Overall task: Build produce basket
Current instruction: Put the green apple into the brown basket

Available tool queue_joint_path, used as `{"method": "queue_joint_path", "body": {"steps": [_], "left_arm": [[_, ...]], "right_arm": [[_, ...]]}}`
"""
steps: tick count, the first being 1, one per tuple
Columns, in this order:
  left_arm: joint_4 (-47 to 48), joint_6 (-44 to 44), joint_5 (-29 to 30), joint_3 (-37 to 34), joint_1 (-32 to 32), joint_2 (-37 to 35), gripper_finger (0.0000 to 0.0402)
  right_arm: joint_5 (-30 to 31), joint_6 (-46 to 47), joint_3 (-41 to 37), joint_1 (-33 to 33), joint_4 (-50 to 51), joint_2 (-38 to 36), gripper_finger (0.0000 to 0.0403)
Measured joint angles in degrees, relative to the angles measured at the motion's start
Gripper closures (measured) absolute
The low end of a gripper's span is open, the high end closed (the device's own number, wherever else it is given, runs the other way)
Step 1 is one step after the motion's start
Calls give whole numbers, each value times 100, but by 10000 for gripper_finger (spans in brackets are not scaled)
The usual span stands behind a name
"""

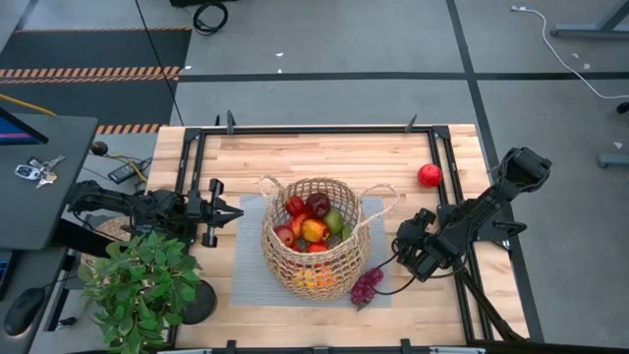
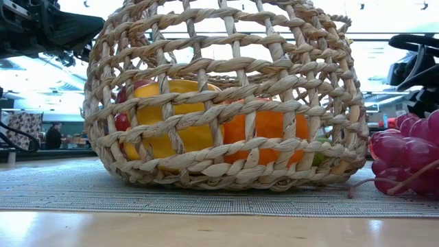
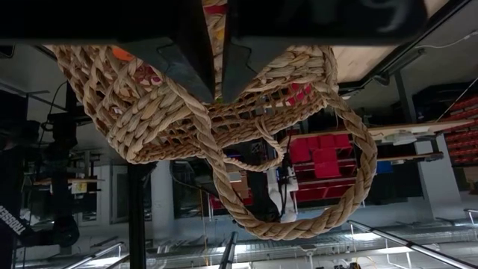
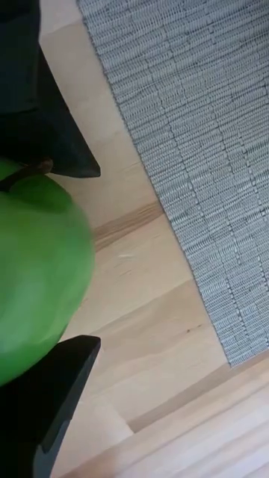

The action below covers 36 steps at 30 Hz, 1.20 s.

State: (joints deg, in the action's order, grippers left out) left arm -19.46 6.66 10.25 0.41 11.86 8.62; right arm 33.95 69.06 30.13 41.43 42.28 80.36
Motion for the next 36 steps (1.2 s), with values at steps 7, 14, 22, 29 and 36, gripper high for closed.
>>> {"method": "queue_joint_path", "body": {"steps": [7,14,22,29,36], "left_arm": [[0,-1,1,1,-2,0,371],[0,-1,1,1,0,0,370],[0,-1,0,-1,-1,0,369],[0,-1,1,0,-1,0,372],[0,-1,1,1,0,0,366]], "right_arm": [[-193,65,190,-6,126,28,40],[-1224,-247,1217,1,433,28,58],[-1635,-900,2543,143,45,24,59],[-1587,-3045,3202,356,-1933,22,59],[-1208,-5102,3402,461,-3837,20,58]]}}
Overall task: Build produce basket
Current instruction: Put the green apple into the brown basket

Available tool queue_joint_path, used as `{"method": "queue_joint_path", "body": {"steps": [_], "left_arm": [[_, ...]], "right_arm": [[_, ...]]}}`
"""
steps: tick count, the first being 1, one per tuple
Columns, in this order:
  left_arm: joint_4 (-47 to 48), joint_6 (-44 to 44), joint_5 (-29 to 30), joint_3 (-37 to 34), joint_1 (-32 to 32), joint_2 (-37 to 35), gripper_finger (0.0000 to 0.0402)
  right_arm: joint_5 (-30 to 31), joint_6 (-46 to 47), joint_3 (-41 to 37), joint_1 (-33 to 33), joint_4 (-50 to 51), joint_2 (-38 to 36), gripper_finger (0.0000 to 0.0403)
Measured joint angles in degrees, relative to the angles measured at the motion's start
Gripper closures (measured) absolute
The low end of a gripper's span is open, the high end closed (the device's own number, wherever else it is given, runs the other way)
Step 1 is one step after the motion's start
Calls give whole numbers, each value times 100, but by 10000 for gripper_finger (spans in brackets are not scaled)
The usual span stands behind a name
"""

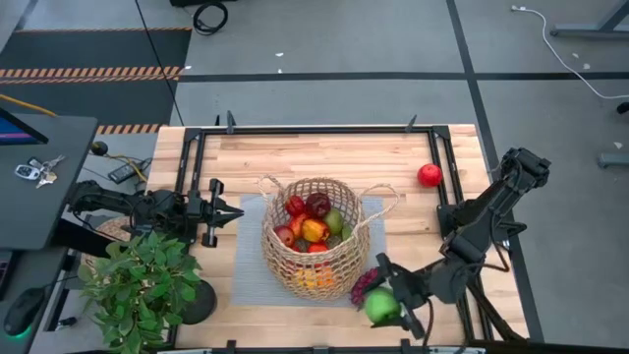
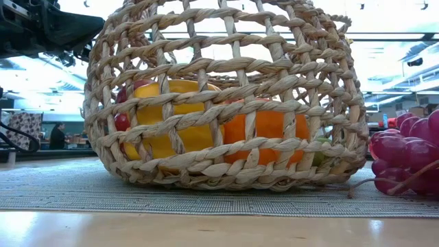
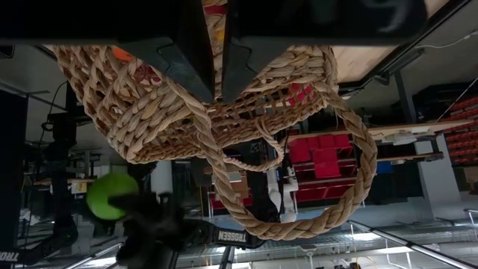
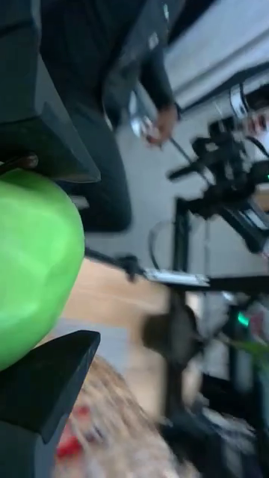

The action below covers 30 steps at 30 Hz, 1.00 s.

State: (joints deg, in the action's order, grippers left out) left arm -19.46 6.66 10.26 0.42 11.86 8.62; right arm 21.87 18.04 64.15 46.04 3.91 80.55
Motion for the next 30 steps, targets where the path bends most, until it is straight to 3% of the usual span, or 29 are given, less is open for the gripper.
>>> {"method": "queue_joint_path", "body": {"steps": [7,23,30], "left_arm": [[0,0,0,0,0,0,374],[0,0,0,0,-2,0,373],[0,0,0,0,-2,0,367]], "right_arm": [[900,-942,369,-240,-1,0,58],[966,-3022,1267,-949,388,-4,58],[1262,-5071,1610,-1184,295,-11,58]]}}
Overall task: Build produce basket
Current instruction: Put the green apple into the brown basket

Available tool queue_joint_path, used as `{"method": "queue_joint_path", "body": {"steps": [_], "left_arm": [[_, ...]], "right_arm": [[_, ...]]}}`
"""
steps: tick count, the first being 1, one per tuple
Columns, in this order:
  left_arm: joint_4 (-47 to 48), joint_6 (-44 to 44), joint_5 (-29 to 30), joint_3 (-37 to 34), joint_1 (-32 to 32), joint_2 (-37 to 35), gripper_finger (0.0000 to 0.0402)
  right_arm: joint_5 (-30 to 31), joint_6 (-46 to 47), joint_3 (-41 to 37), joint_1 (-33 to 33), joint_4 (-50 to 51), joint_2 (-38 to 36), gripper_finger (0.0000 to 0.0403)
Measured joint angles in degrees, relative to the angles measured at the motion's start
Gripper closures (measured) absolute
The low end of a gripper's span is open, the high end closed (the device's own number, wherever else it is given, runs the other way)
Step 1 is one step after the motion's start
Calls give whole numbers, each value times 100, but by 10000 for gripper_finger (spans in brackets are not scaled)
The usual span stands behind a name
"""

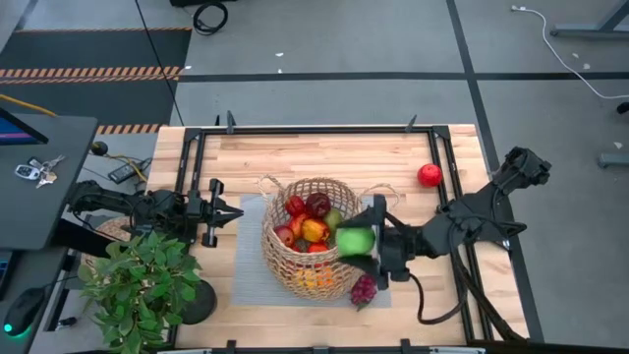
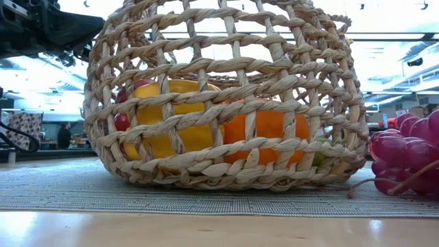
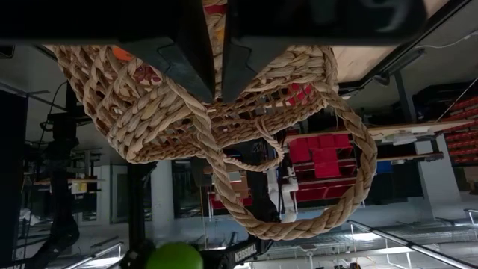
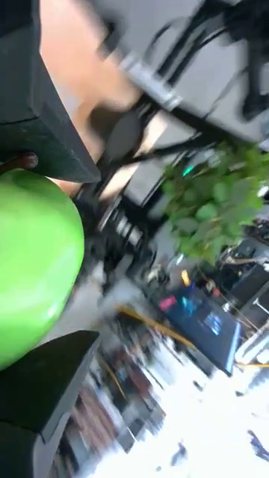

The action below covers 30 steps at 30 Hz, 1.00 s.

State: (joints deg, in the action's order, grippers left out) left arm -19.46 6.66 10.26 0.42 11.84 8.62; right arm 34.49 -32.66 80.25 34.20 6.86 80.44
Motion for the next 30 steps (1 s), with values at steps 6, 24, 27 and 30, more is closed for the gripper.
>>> {"method": "queue_joint_path", "body": {"steps": [6,24,27,30], "left_arm": [[0,0,0,-1,1,0,369],[0,0,-2,-2,0,0,371],[0,0,0,-2,0,0,374],[0,0,-2,0,2,0,372]], "right_arm": [[184,-2268,2,-200,353,2,58],[536,-6020,0,-614,922,7,58],[534,-5936,0,-639,920,7,58],[288,-5482,-1,-754,869,7,58]]}}
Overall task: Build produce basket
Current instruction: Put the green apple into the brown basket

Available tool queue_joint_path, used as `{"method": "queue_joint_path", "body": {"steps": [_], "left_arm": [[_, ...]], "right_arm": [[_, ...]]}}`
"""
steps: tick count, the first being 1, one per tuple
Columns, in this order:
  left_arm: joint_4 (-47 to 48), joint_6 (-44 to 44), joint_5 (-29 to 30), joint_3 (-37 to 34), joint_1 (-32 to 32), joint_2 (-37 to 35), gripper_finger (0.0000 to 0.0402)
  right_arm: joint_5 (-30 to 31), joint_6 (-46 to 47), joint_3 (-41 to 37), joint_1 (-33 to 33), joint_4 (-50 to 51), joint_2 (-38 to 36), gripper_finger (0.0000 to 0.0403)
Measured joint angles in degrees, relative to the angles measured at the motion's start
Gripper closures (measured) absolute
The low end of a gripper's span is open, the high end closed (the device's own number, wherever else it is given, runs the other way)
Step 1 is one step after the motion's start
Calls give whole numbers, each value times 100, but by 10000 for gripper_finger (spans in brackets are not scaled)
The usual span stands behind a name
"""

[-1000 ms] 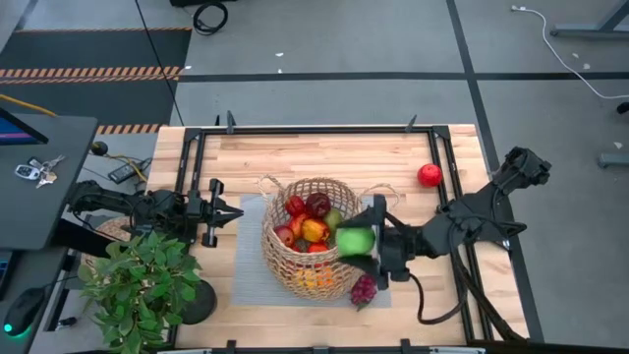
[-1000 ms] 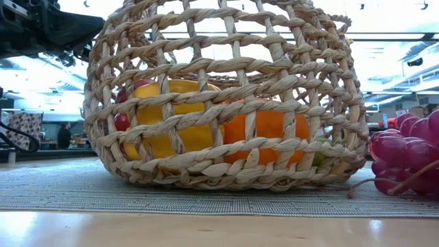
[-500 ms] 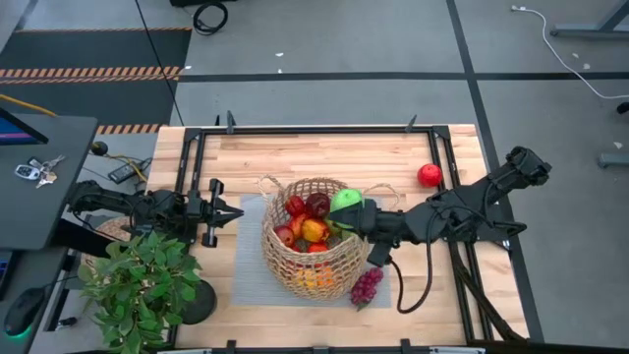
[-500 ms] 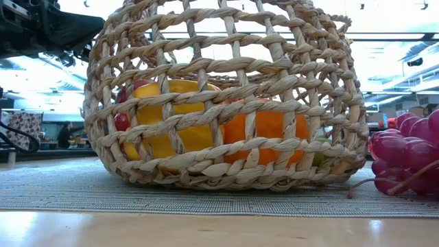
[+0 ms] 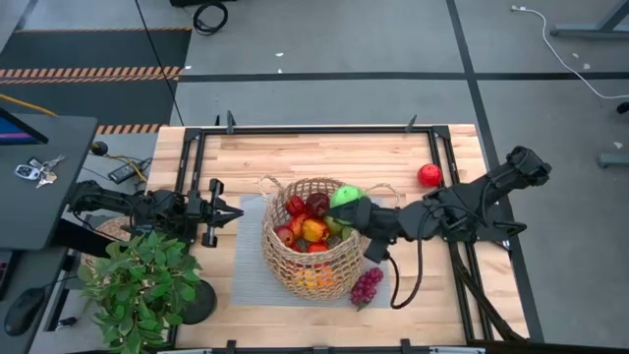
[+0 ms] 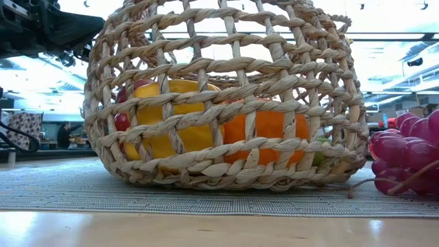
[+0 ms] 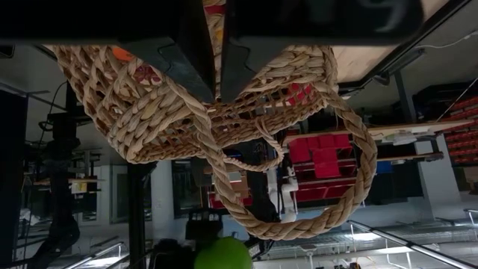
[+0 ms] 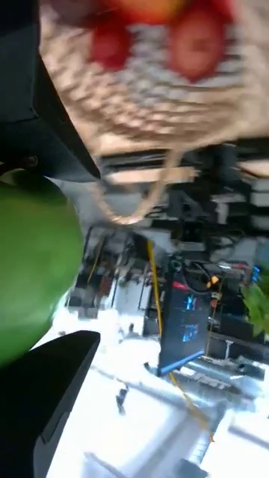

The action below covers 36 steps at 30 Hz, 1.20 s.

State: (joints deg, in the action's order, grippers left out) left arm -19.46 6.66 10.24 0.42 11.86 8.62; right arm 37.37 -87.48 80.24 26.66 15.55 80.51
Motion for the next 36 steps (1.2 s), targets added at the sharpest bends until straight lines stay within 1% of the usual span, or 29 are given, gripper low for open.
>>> {"method": "queue_joint_path", "body": {"steps": [3,10,15,21,24,27,32,34,36], "left_arm": [[0,0,2,-2,-2,0,367],[0,0,2,-2,-2,0,370],[0,0,2,-2,-2,0,373],[0,0,2,0,-2,0,366],[0,0,2,0,-1,0,367],[0,0,2,-1,-1,0,370],[0,0,2,-1,0,0,373],[0,0,2,-1,-1,0,370],[0,0,2,-1,-1,0,368]], "right_arm": [[-495,1326,-1,-271,-145,2,58],[-823,3960,-1,-1161,-164,2,58],[-1352,6308,-2,-1827,-83,2,58],[-2361,9346,-4,-2436,262,2,58],[-2740,10577,-6,-2618,281,2,58],[-2843,11236,-6,-2709,231,4,58],[-2855,11531,-6,-2765,208,4,58],[-2858,11944,-6,-2754,205,4,58],[-2862,12653,-6,-2712,200,4,58]]}}
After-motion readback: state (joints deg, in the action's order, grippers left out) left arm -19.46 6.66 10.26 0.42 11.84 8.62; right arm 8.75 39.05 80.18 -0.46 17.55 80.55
